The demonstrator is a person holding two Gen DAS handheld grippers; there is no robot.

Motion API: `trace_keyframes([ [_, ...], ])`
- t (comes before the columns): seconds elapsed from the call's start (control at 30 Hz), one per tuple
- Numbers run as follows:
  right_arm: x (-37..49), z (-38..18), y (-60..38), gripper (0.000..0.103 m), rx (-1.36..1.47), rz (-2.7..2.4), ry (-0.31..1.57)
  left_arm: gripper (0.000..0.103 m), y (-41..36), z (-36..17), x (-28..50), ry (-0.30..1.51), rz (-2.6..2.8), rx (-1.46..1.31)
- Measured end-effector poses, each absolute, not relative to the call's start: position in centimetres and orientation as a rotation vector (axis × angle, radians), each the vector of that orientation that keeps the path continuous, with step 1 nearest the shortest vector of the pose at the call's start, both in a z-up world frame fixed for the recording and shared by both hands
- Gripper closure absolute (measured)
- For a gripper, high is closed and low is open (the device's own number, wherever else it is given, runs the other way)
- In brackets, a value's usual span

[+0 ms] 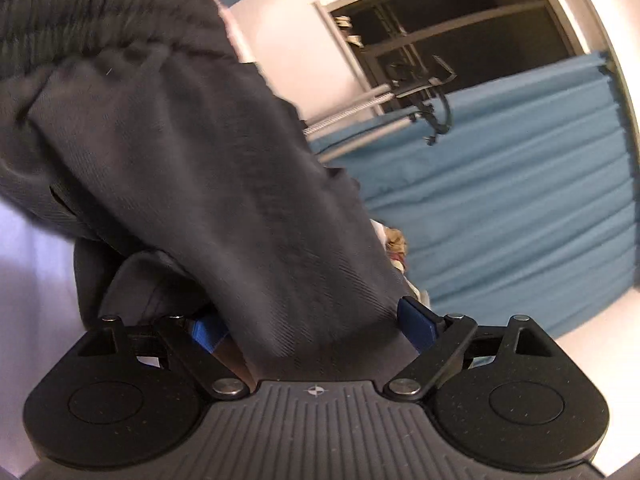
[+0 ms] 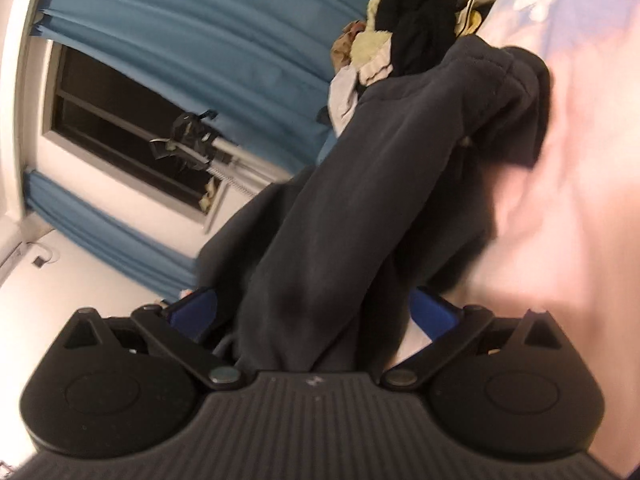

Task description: Fold clothes

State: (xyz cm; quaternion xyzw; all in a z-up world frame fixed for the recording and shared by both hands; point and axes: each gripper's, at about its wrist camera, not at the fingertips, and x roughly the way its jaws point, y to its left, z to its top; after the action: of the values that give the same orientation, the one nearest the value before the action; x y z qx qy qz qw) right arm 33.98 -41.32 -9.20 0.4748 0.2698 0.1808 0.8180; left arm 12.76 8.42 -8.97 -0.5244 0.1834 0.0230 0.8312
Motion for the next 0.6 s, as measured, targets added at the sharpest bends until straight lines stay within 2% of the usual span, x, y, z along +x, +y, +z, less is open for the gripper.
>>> trace_keyframes([
  [0.07, 35.2, -9.9, -41.5, 0.019, 1.006, 0.328, 0.572, 0.034, 8.4, -10.3, 13.0, 0.409, 0.089, -1.094],
  [0.1, 35.6, -10.3, -41.6, 0.036, 1.011, 0.302, 0.565, 0.044, 8.3, -10.8, 13.0, 0.409, 0.109, -1.079],
  [0.13, 35.9, -10.6, -41.7, 0.046, 1.014, 0.28, 0.556, 0.049, 8.3, -11.1, 12.8, 0.403, 0.117, -1.065],
  [0.17, 36.0, -10.9, -41.7, 0.05, 1.012, 0.276, 0.544, 0.052, 8.0, -11.3, 12.7, 0.398, 0.123, -1.045],
  [0.23, 35.7, -10.8, -41.6, 0.064, 0.976, 0.277, 0.538, 0.071, 8.0, -11.1, 12.2, 0.401, 0.138, -1.021],
  [0.3, 35.1, -9.9, -41.6, 0.076, 0.923, 0.256, 0.521, 0.081, 8.3, -10.7, 11.2, 0.403, 0.144, -1.029],
  [0.4, 33.7, -7.5, -41.8, 0.081, 0.881, 0.21, 0.477, 0.091, 9.3, -9.8, 10.4, 0.384, 0.135, -1.024],
  [0.6, 28.6, -2.0, -45.7, 0.085, 0.844, 0.125, 0.3, 0.094, 11.3, -6.4, 7.6, 0.246, 0.132, -1.039],
])
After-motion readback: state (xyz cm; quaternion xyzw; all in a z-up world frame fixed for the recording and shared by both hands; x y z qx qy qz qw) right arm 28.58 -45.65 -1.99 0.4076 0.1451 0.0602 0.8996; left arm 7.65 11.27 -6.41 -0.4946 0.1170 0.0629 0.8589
